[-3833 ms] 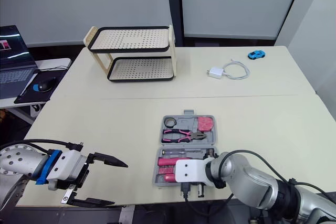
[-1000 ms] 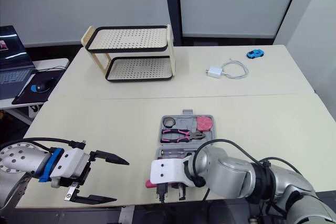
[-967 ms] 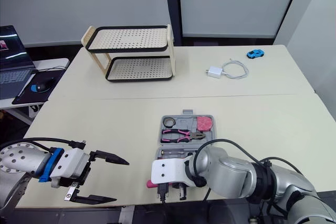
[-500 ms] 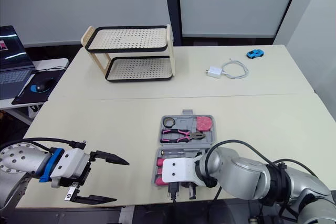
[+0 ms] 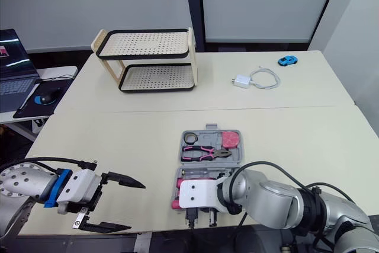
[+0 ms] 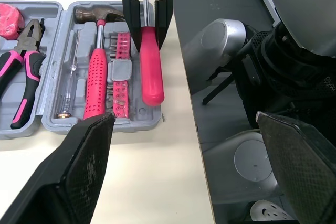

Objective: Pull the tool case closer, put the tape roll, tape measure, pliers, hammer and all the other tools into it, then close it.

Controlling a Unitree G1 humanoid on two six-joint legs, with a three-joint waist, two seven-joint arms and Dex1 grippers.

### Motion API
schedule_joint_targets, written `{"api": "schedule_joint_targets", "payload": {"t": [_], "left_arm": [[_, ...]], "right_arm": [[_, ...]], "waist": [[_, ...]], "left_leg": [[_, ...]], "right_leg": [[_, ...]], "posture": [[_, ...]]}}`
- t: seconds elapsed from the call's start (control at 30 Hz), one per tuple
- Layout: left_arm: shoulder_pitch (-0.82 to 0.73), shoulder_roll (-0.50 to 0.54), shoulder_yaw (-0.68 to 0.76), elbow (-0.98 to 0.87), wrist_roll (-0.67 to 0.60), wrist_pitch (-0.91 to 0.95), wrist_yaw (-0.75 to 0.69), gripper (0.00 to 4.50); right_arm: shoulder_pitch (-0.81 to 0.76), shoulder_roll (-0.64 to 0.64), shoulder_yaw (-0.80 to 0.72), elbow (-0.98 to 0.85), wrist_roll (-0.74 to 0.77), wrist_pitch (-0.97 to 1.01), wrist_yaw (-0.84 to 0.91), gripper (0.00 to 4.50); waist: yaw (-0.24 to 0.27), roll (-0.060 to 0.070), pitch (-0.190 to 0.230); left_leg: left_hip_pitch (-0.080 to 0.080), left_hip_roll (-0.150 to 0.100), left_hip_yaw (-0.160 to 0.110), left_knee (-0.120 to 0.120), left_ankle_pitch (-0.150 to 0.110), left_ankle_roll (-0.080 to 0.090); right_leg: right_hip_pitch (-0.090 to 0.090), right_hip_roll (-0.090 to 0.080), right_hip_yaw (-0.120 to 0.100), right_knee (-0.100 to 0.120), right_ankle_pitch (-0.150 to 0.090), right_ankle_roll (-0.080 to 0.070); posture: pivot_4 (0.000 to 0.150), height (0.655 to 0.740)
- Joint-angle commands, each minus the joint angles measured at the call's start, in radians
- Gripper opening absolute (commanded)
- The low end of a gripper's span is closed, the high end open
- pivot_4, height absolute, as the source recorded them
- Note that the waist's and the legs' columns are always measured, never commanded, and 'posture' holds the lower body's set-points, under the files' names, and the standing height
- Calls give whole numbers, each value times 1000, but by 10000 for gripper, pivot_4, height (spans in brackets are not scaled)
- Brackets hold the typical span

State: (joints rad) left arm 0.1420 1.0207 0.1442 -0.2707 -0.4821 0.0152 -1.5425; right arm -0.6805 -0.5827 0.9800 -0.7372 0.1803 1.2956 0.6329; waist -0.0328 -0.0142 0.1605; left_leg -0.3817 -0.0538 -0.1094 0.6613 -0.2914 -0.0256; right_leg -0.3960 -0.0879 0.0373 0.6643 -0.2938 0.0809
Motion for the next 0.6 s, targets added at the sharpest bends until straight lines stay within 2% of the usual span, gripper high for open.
{"api": "schedule_joint_targets", "payload": {"t": [0.03,0.6], "left_arm": [[-3,14,13,-8,0,-11,-9,45000],[-8,13,5,-11,0,-3,-6,45000]], "right_arm": [[-3,6,1,-5,0,-21,-11,6038],[1,1,10,13,-1,-30,-30,6038]], "waist": [[0,0,0],[0,0,0]], "left_leg": [[0,0,0,0,0,0],[0,0,0,0,0,0]], "right_leg": [[0,0,0,0,0,0],[0,0,0,0,0,0]], "posture": [[1500,7400],[1500,7400]]}}
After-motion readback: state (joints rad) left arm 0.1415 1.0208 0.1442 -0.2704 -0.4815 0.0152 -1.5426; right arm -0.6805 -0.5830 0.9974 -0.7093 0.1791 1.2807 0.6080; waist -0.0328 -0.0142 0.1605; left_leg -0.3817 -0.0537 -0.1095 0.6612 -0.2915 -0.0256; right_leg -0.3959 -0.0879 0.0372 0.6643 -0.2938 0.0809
